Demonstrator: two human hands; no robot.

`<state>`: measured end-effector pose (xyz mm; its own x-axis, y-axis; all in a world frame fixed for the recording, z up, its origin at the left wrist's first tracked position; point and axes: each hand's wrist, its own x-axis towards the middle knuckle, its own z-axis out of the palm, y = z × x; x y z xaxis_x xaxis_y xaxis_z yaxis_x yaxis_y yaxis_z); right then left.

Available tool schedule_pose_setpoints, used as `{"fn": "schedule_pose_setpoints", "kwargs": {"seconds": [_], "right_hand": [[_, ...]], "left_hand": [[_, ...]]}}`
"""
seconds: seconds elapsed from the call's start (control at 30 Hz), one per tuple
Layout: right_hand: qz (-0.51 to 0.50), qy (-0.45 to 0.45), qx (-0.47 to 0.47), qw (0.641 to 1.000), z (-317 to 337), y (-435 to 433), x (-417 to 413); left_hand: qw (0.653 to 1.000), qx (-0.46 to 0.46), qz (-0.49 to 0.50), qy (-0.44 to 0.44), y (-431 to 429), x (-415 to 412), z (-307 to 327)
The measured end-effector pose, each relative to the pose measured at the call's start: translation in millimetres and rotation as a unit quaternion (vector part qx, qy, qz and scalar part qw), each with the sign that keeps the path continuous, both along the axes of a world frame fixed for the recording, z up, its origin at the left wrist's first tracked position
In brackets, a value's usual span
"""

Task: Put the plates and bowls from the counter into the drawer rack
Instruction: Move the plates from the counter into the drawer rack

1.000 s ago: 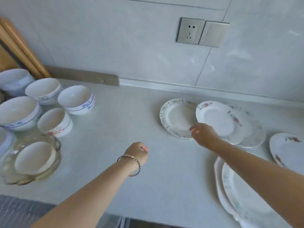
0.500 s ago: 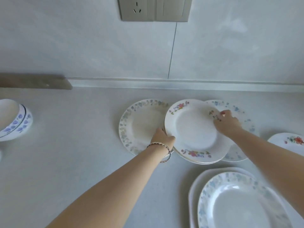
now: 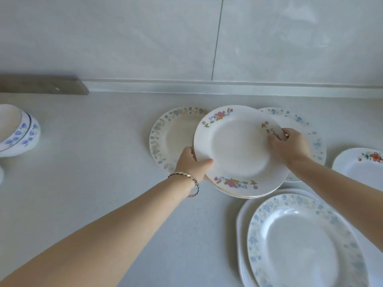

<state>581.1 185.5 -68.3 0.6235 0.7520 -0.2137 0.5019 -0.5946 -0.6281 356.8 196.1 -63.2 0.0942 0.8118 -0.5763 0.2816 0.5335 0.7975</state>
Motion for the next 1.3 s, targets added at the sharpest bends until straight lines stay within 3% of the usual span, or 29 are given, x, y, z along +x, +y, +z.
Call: {"fn": "schedule_pose_setpoints", "kwargs": {"seconds": [0.33,0.53,0.77,1.03,1.3], "right_hand": [[0.103,0.038,0.032,0.993,59,-104,-173],[0.145,0.097,0.000,0.985,71,-197,-310],[0.198,0.129,-0.079,0.969,66,-289,-420],[0.221,0.187,-0.182,0.939,8,-333,-485],[0.148,0.207,-0.219,0.942,-78,-322,-519]], "left_hand": [[0.996,0.010,0.061,-0.066,-134,-190,46],[0.996,-0.005,0.079,-0.044,-243,-327,73],[0.993,-0.104,0.055,0.009,-319,-453,75],[0.966,-0.226,0.074,0.100,-343,-513,39],[0.953,-0.227,0.116,0.167,-322,-524,-41]]}}
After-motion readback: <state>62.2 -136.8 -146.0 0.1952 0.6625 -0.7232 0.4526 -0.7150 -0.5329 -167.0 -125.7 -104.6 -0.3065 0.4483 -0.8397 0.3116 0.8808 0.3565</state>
